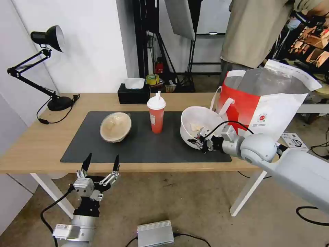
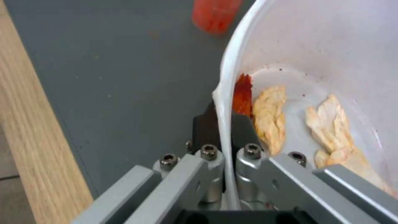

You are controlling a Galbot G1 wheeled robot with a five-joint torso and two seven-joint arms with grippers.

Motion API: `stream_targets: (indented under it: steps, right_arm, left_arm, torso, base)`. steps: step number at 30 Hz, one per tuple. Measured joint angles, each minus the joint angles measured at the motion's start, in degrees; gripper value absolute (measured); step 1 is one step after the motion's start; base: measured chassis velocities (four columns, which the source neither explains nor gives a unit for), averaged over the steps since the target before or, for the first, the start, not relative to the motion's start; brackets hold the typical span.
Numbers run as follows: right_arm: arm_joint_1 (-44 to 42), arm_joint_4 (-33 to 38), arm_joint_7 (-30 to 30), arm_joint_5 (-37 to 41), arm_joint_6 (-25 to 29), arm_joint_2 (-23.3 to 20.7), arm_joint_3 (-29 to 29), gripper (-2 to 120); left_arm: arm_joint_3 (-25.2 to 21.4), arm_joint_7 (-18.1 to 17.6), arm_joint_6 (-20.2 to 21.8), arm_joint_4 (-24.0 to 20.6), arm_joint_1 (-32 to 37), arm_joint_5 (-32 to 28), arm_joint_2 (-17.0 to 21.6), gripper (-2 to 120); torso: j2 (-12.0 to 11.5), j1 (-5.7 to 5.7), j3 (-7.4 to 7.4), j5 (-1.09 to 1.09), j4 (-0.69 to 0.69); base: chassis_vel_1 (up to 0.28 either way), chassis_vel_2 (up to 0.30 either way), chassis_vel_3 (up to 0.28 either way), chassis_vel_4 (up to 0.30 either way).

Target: Pick up the trash from the table and place it into the takeout bag.

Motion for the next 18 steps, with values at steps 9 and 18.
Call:
stream_targets:
  steps: [9,18]
  right_arm:
    - [0.9,1.5,0.1,0.7,1.2,-0.4,-0.1,0]
    - [1.2,3.7,0.2,1.3,1.1,-1.1,-0.1,0]
  left_arm:
    - [-0.1,0.0,0.0,0.1,0.1,0.2,0.1,100]
    - [-0.2,0.0,-0.1,0.2,0.1,0.2,0.1,100]
  torso:
    - [0.0,0.0,0.0,0.0,0.0]
    - [0.0,-0.01,0.0,0.0,0.0]
  base:
    - [0.0,0.0,0.0,0.0]
    - [0.0,0.0,0.0,0.0]
